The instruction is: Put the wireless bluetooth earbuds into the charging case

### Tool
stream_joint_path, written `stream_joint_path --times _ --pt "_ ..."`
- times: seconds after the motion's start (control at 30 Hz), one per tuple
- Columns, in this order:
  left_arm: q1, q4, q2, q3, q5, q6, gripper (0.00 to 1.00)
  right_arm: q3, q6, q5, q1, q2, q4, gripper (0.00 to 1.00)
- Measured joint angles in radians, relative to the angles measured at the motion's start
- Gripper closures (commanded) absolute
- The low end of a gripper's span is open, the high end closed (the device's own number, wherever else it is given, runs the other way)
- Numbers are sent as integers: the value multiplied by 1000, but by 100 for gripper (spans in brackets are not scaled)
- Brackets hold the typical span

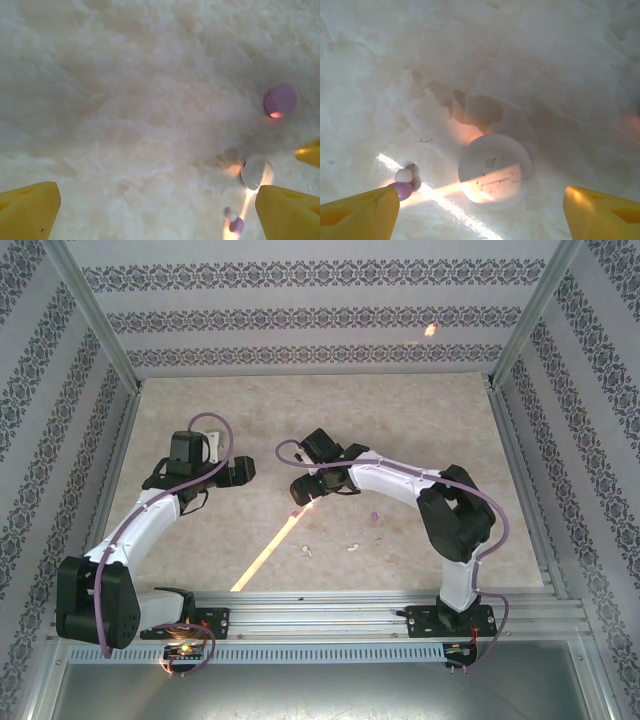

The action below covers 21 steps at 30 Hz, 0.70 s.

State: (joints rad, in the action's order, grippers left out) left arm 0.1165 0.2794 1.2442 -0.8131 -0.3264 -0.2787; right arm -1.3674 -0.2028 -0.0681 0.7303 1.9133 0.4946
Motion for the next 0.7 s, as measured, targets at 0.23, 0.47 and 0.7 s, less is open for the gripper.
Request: stream_joint_path --times 0.23,0.47,0.7 --pt "30 29 -1 5 -6 -18 0 -72 31 -1 0 82 60 30" --pt "42 29 -1 6 -6 -19 0 -95 42 -2 0 153 76 31" --pt "48 29 0 8 -5 -19 0 -109 57 7 0 173 81 46"
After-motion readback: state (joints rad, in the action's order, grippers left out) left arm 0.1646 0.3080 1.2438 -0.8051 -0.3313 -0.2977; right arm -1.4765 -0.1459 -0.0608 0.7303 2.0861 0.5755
